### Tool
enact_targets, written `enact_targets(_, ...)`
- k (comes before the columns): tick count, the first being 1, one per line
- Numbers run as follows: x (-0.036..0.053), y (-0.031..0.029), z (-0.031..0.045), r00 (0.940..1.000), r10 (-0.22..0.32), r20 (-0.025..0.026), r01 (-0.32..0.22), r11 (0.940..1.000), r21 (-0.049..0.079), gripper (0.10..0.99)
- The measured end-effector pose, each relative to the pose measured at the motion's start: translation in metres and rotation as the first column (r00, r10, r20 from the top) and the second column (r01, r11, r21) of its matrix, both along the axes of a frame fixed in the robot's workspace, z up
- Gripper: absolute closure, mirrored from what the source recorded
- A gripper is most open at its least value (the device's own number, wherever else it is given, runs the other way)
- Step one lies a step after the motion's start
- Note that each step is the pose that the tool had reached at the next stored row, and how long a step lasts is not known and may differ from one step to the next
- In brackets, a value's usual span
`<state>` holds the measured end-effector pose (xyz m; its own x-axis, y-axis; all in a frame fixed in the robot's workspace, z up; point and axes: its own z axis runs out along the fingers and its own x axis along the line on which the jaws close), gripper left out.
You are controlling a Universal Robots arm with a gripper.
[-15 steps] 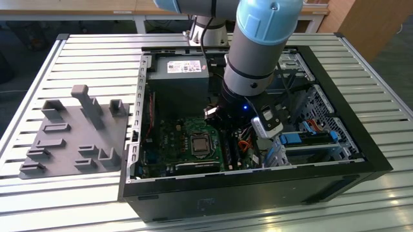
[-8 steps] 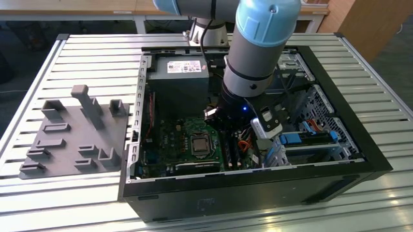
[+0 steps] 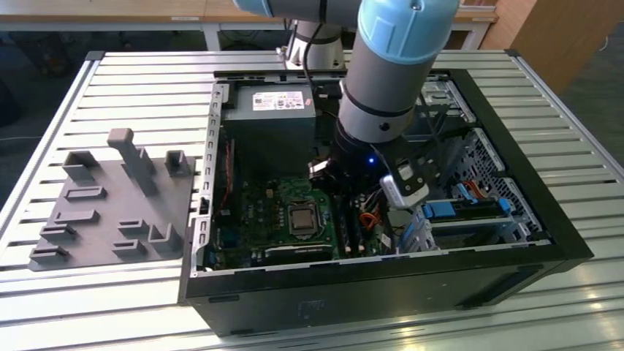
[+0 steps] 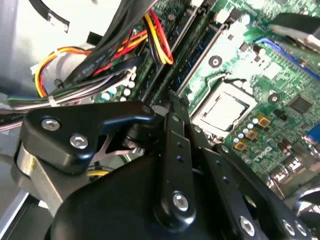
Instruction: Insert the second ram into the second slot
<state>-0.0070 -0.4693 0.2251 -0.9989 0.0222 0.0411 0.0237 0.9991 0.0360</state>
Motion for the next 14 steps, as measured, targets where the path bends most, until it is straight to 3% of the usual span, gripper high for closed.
enact_targets(14,0.0000,-0.0001,0.0128,1.0000,0.000,-0.0001,0.000,1.0000,0.000,0.984)
